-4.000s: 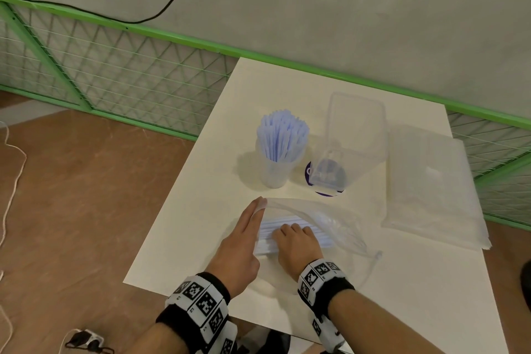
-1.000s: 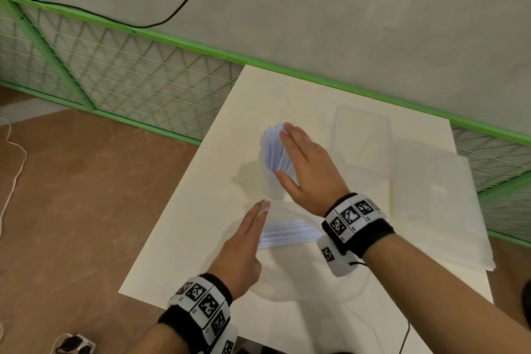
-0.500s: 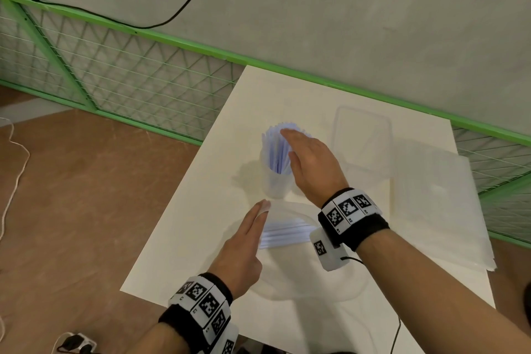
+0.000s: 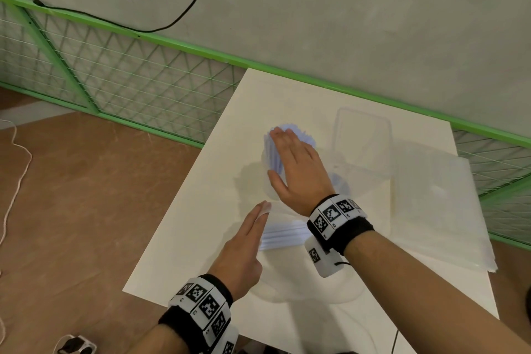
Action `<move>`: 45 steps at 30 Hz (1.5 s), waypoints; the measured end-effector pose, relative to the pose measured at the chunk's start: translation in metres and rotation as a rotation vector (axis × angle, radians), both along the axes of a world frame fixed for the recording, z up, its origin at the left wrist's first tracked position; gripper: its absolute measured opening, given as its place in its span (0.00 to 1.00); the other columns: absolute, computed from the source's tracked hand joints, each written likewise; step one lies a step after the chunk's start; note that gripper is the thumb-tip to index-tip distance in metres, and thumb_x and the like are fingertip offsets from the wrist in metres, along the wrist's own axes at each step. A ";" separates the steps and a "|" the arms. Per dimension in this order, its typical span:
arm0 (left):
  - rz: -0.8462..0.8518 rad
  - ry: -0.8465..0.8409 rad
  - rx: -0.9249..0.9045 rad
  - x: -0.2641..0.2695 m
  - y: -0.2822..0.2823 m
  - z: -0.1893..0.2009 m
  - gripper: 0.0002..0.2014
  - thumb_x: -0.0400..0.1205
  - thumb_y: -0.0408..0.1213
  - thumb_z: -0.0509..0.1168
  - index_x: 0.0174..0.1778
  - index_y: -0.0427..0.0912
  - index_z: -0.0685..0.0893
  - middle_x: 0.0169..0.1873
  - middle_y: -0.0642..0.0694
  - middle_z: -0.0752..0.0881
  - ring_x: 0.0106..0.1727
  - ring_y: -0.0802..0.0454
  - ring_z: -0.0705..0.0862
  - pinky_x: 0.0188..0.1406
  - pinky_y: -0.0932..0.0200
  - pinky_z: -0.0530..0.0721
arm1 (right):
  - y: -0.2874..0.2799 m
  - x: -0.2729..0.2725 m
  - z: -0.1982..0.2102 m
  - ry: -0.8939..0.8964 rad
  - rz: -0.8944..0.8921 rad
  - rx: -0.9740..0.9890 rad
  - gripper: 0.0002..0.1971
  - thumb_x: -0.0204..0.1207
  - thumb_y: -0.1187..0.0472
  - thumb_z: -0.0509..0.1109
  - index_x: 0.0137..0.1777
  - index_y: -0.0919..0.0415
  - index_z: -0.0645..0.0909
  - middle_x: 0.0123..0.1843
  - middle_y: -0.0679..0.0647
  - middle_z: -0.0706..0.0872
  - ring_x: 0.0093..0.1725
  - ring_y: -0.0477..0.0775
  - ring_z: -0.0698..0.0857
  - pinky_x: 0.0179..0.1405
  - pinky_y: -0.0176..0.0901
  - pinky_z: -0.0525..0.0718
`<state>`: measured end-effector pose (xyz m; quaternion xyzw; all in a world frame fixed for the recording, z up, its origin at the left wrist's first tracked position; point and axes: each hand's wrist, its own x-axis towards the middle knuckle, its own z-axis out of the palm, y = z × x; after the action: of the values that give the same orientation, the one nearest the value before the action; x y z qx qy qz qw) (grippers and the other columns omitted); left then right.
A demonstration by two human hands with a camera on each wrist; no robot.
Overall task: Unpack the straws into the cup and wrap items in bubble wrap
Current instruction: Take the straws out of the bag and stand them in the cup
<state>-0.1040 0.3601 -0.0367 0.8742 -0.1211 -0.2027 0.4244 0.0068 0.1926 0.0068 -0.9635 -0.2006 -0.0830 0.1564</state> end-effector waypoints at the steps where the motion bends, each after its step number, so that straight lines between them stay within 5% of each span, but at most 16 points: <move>1: 0.001 0.002 0.002 0.000 0.000 0.000 0.52 0.70 0.14 0.55 0.86 0.61 0.48 0.82 0.74 0.42 0.68 0.55 0.79 0.45 0.79 0.73 | 0.002 0.002 0.004 -0.039 -0.019 0.035 0.35 0.81 0.53 0.62 0.85 0.61 0.56 0.86 0.54 0.58 0.85 0.55 0.56 0.83 0.54 0.57; 6: 0.005 0.002 0.006 -0.001 0.000 0.000 0.52 0.70 0.15 0.55 0.86 0.60 0.48 0.81 0.75 0.42 0.69 0.56 0.78 0.42 0.84 0.70 | 0.008 0.003 -0.001 -0.004 -0.072 -0.089 0.34 0.80 0.55 0.59 0.85 0.61 0.55 0.85 0.54 0.62 0.85 0.55 0.57 0.81 0.57 0.61; 11: 0.019 -0.014 0.012 -0.003 0.004 0.001 0.52 0.70 0.15 0.55 0.86 0.60 0.49 0.81 0.75 0.42 0.68 0.56 0.79 0.44 0.75 0.75 | -0.002 -0.001 -0.010 -0.020 -0.138 -0.114 0.31 0.79 0.53 0.57 0.83 0.61 0.63 0.85 0.53 0.64 0.85 0.54 0.60 0.81 0.56 0.60; 21: -0.009 -0.026 0.016 -0.005 0.003 0.002 0.51 0.71 0.15 0.55 0.85 0.61 0.48 0.81 0.76 0.41 0.64 0.55 0.81 0.49 0.65 0.82 | 0.013 0.001 0.002 -0.021 -0.039 -0.105 0.40 0.78 0.48 0.62 0.86 0.58 0.50 0.88 0.51 0.49 0.87 0.54 0.48 0.83 0.54 0.50; 24: -0.010 -0.032 0.016 -0.006 0.002 0.003 0.51 0.71 0.15 0.56 0.85 0.60 0.48 0.81 0.75 0.41 0.65 0.55 0.80 0.46 0.72 0.77 | 0.014 0.004 -0.003 0.059 -0.017 -0.292 0.38 0.80 0.45 0.60 0.86 0.57 0.53 0.88 0.50 0.51 0.87 0.55 0.48 0.81 0.62 0.56; 29: -0.002 -0.002 0.021 -0.007 0.004 -0.001 0.52 0.71 0.15 0.56 0.85 0.61 0.48 0.80 0.77 0.40 0.68 0.57 0.79 0.39 0.81 0.72 | 0.003 0.007 0.009 -0.008 -0.129 -0.051 0.36 0.82 0.41 0.53 0.86 0.55 0.49 0.88 0.47 0.49 0.87 0.50 0.45 0.80 0.49 0.45; 33: 0.003 0.010 0.002 -0.008 0.003 -0.003 0.52 0.71 0.15 0.56 0.86 0.61 0.47 0.81 0.76 0.39 0.70 0.57 0.77 0.41 0.83 0.72 | -0.007 0.006 0.006 0.164 -0.160 -0.176 0.36 0.83 0.36 0.46 0.87 0.51 0.46 0.88 0.44 0.45 0.86 0.51 0.41 0.81 0.57 0.43; 34: 0.008 0.008 -0.004 -0.007 0.002 -0.003 0.52 0.70 0.15 0.56 0.86 0.61 0.48 0.80 0.76 0.39 0.70 0.58 0.78 0.42 0.82 0.72 | -0.006 0.001 0.011 0.131 -0.149 -0.106 0.33 0.84 0.40 0.49 0.86 0.51 0.51 0.88 0.45 0.48 0.86 0.51 0.44 0.81 0.56 0.46; 36: 0.026 0.004 0.004 -0.006 0.002 -0.004 0.52 0.70 0.15 0.56 0.85 0.61 0.48 0.80 0.78 0.39 0.66 0.57 0.80 0.41 0.77 0.76 | -0.003 -0.017 0.028 -0.016 -0.061 0.128 0.24 0.80 0.58 0.58 0.77 0.54 0.70 0.80 0.49 0.70 0.81 0.52 0.65 0.75 0.52 0.62; 38: 0.035 0.000 0.023 -0.005 0.004 -0.004 0.52 0.69 0.16 0.56 0.85 0.62 0.48 0.79 0.79 0.38 0.60 0.54 0.83 0.41 0.68 0.81 | 0.001 -0.048 0.036 -0.066 0.122 0.303 0.19 0.69 0.68 0.59 0.57 0.54 0.82 0.54 0.49 0.88 0.55 0.53 0.85 0.54 0.47 0.79; 39: 0.029 0.002 0.031 -0.004 0.005 -0.004 0.52 0.69 0.16 0.56 0.84 0.62 0.48 0.79 0.79 0.38 0.61 0.54 0.83 0.44 0.64 0.83 | 0.004 -0.067 0.037 -0.026 0.216 0.297 0.17 0.67 0.68 0.57 0.49 0.52 0.82 0.43 0.48 0.88 0.43 0.53 0.85 0.43 0.46 0.81; 41: -0.001 -0.001 0.010 -0.004 0.004 -0.003 0.53 0.69 0.15 0.55 0.84 0.63 0.47 0.80 0.77 0.38 0.73 0.60 0.75 0.57 0.65 0.80 | 0.007 -0.096 0.020 0.197 0.273 0.141 0.14 0.68 0.65 0.54 0.45 0.50 0.79 0.38 0.47 0.87 0.38 0.54 0.83 0.38 0.46 0.82; 45: -0.042 0.002 -0.021 -0.004 -0.006 -0.001 0.55 0.69 0.13 0.54 0.84 0.65 0.42 0.80 0.77 0.36 0.81 0.69 0.57 0.71 0.67 0.74 | -0.006 -0.106 -0.048 0.635 0.120 -0.197 0.24 0.76 0.70 0.59 0.72 0.57 0.74 0.68 0.56 0.78 0.64 0.61 0.79 0.61 0.55 0.80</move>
<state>-0.1081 0.3541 -0.0374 0.8668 -0.1409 -0.2112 0.4292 -0.0991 0.1871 -0.0416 -0.9381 -0.2054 0.2506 0.1220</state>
